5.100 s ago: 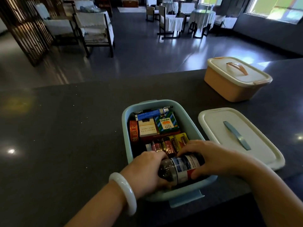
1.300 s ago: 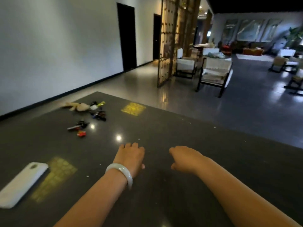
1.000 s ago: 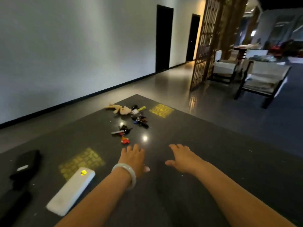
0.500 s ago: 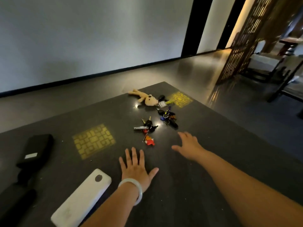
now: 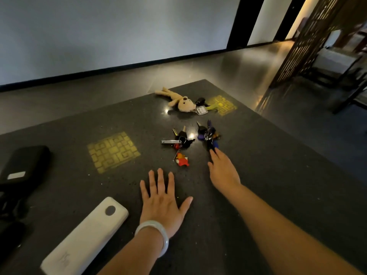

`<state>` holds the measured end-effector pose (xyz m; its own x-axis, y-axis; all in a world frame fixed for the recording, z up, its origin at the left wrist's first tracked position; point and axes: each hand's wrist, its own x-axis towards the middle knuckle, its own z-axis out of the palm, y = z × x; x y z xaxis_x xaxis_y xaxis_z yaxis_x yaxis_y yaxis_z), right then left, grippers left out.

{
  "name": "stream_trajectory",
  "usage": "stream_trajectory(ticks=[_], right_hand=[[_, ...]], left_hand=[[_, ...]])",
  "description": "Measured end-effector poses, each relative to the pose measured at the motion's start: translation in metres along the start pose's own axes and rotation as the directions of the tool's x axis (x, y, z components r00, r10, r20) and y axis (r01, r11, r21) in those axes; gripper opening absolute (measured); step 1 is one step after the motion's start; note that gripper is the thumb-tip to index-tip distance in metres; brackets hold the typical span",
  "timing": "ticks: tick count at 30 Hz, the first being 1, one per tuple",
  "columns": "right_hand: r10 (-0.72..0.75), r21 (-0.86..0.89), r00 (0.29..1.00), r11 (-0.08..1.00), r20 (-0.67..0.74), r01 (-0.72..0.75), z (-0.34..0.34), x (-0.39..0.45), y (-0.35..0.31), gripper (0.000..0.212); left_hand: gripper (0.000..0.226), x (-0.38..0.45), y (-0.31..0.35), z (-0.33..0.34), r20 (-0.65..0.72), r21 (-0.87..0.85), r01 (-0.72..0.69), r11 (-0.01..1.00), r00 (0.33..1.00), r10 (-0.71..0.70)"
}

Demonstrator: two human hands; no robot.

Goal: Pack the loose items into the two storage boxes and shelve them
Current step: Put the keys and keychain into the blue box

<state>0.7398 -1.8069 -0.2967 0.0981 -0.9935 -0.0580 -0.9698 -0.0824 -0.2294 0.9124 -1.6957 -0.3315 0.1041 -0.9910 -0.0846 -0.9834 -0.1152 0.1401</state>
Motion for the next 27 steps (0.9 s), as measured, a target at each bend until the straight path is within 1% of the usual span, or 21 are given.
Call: stream_trajectory(ticks=[2,4,5,7,8,9,10,12,13,15,16,17,19,20,21,22,24,27], right_hand=[[-0.022,-0.1,1.0,0.995,0.007,0.022,0.002,-0.048,0.001,0.054],[-0.041,-0.182,0.997,0.982,0.062,0.052,0.001,-0.094,0.003,0.053],[-0.044,-0.192,0.997,0.98,0.068,0.056,-0.003,-0.112,0.006,0.05],[-0.031,-0.123,1.0,0.992,-0.001,0.031,-0.015,-0.132,0.009,0.04],[-0.027,-0.067,0.998,0.997,-0.058,0.023,-0.02,-0.132,0.008,0.037],[-0.02,-0.019,0.995,1.0,-0.102,0.018,-0.023,-0.128,0.007,0.038],[-0.011,0.015,0.993,1.0,-0.114,0.013,-0.025,-0.119,0.004,0.045],[-0.026,0.043,0.998,0.999,-0.052,0.029,-0.017,-0.099,-0.008,0.061],[-0.044,0.023,0.999,0.999,-0.015,0.044,-0.008,-0.092,-0.013,0.064],[-0.062,-0.036,0.998,0.997,-0.02,0.062,0.013,-0.089,-0.017,0.06],[-0.054,-0.044,0.997,0.998,-0.051,0.052,0.02,-0.09,-0.016,0.057],[-0.043,-0.034,0.996,0.999,-0.082,0.04,0.025,-0.091,-0.014,0.055],[-0.037,-0.016,0.991,0.999,-0.131,0.035,0.028,-0.091,-0.011,0.053],[-0.036,-0.019,0.989,0.999,-0.146,0.033,0.029,-0.091,-0.01,0.053],[-0.03,-0.027,0.988,0.999,-0.15,0.026,0.03,-0.09,-0.009,0.053],[-0.016,-0.034,0.989,0.999,-0.149,0.011,0.03,-0.09,-0.009,0.053],[0.032,-0.042,0.989,0.998,-0.148,-0.038,0.031,-0.09,-0.009,0.053],[0.098,-0.039,0.979,0.994,-0.176,-0.107,0.031,-0.089,-0.008,0.053]], left_hand=[[0.091,-0.001,0.0,-0.002,0.008,-0.005,-0.008,1.0,1.0,0.008],[0.09,-0.001,0.0,-0.002,0.015,-0.005,-0.015,1.0,1.0,0.015],[0.09,-0.001,0.0,-0.001,0.014,-0.004,-0.017,1.0,1.0,0.017],[0.09,-0.001,0.001,-0.001,0.018,0.0,-0.017,1.0,1.0,0.017],[0.09,-0.001,0.001,-0.002,0.023,0.003,-0.016,1.0,1.0,0.016],[0.089,-0.002,0.001,-0.002,0.027,0.002,-0.015,1.0,1.0,0.015],[0.089,-0.002,0.001,-0.003,0.029,-0.001,-0.014,1.0,0.999,0.014],[0.089,-0.004,0.0,-0.004,0.042,-0.003,-0.019,1.0,0.999,0.019],[0.089,-0.004,0.0,-0.005,0.053,-0.005,-0.025,1.0,0.998,0.025],[0.087,-0.003,-0.001,-0.01,0.058,-0.048,-0.022,0.999,0.998,0.024],[0.083,0.0,-0.002,-0.015,0.023,-0.094,-0.018,0.995,1.0,0.02],[0.076,0.005,-0.003,-0.02,-0.049,-0.137,-0.028,0.99,0.999,0.021],[0.062,0.023,-0.005,-0.031,-0.21,-0.157,-0.073,0.985,0.977,0.039],[0.061,0.034,-0.005,-0.037,-0.253,-0.159,-0.1,0.982,0.966,0.057],[0.061,0.048,-0.003,-0.042,-0.263,-0.172,-0.126,0.977,0.962,0.078],[0.063,0.063,0.001,-0.047,-0.245,-0.193,-0.143,0.971,0.965,0.093],[0.07,0.095,0.01,-0.053,-0.156,-0.221,-0.148,0.964,0.981,0.115],[0.076,0.13,0.021,-0.05,0.007,-0.15,-0.149,0.977,0.988,0.151]])
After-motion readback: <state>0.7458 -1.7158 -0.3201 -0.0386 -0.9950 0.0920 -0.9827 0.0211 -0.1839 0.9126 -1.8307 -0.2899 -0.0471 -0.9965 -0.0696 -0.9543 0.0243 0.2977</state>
